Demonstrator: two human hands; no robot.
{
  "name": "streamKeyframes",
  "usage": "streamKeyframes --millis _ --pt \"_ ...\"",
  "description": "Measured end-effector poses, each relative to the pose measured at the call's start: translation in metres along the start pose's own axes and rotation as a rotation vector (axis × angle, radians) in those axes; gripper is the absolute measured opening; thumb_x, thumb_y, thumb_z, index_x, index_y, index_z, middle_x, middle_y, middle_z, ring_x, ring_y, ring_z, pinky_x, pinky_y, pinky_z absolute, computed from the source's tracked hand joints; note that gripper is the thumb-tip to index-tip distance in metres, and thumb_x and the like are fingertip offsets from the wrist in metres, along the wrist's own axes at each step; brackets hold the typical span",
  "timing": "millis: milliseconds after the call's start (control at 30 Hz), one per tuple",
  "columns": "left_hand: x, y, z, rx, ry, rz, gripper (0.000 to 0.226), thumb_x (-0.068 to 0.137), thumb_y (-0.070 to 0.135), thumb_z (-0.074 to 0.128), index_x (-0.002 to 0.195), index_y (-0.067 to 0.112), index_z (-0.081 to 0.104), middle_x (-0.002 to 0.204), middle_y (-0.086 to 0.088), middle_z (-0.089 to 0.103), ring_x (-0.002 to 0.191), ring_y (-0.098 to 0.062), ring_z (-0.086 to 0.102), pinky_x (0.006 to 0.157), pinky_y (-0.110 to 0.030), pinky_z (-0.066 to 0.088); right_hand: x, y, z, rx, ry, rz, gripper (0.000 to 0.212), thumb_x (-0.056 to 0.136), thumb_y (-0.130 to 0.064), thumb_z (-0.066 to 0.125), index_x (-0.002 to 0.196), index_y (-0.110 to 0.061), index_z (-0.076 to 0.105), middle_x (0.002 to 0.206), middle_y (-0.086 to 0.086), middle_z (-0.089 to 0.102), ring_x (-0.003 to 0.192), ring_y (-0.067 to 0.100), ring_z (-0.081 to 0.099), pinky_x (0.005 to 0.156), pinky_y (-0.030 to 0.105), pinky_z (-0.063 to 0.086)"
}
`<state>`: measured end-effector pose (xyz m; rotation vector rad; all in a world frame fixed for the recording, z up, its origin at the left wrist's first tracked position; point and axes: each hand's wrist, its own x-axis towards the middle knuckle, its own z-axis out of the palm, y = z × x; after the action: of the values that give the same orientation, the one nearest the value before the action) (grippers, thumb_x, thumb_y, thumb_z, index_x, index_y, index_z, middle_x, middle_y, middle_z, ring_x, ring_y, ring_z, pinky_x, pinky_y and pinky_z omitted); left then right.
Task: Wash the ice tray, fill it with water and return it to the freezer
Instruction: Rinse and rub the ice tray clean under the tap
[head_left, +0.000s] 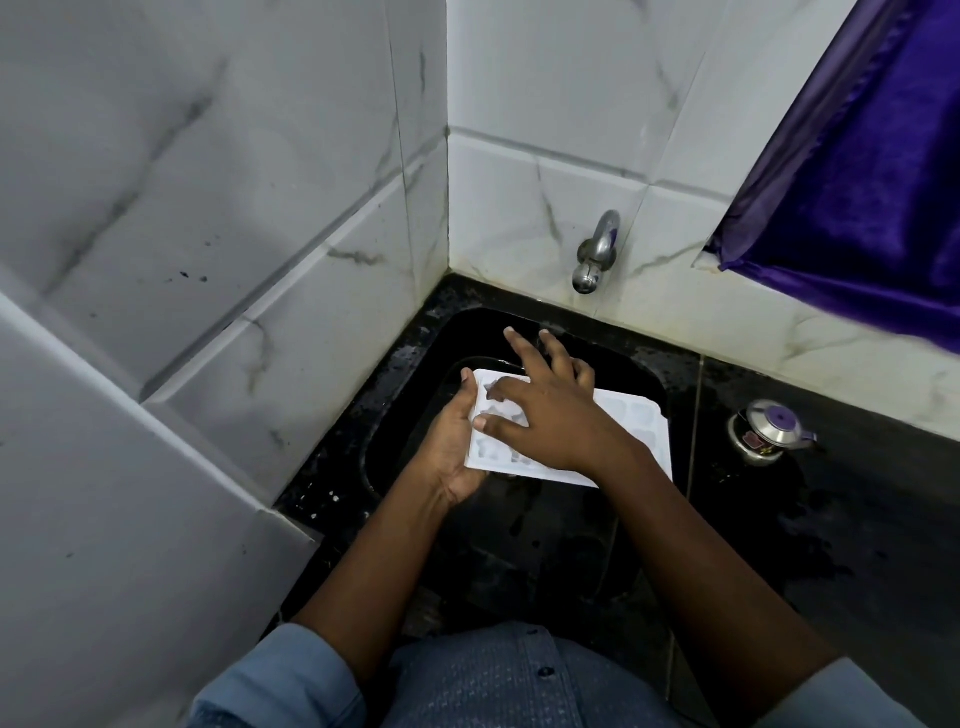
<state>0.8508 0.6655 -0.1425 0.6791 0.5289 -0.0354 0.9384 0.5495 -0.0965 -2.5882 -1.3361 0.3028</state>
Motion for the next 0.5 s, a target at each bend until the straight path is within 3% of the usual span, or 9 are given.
streamKeyframes --millis 67,233,367,500 --pt "0.0017 0.0000 -0.0005 -0.003 0.002 0.005 0.071 0.107 0.065 0.033 0.127 0.006 0.067 0.114 -0.022 0.077 0.096 -0.031 0.079 0.070 -0.040 0.065 0.0008 -0.0002 -0.0008 0.025 0.030 0.009 0.048 0.095 -0.074 0.047 0.125 -0.041 0.063 0.175 -0.007 -0.006 0.159 0.027 -0.014 0.120 0.057 0.004" --pt "0.0033 0.0007 -0.0014 -0.016 -0.002 0.004 0.076 0.105 0.068 0.033 0.134 0.005 0.064 0.116 -0.023 0.076 0.096 -0.032 0.079 0.069 -0.039 0.065 0.0027 -0.0003 0.0000 -0.013 -0.026 0.000 0.054 0.094 -0.076 0.044 0.134 -0.043 0.062 0.175 -0.007 -0.007 0.159 0.029 -0.014 0.122 0.059 0.005" --pt "0.0042 0.0000 -0.0023 -0.026 -0.006 0.009 0.070 0.106 0.065 0.035 0.124 0.006 0.069 0.118 -0.021 0.076 0.102 -0.031 0.077 0.080 -0.043 0.063 0.0038 0.0005 -0.0007 0.060 0.013 0.017 0.043 0.095 -0.067 0.055 0.126 -0.040 0.062 0.175 -0.008 -0.003 0.159 0.025 -0.012 0.119 0.056 0.007" --pt "0.0019 0.0020 -0.0012 -0.023 -0.002 -0.007 0.076 0.105 0.068 0.034 0.132 0.004 0.065 0.117 -0.023 0.075 0.097 -0.032 0.078 0.070 -0.040 0.064 0.0028 0.0002 0.0004 0.039 -0.024 0.006 0.044 0.096 -0.066 0.054 0.132 -0.042 0.063 0.175 -0.009 -0.005 0.159 0.025 -0.013 0.119 0.054 0.007"
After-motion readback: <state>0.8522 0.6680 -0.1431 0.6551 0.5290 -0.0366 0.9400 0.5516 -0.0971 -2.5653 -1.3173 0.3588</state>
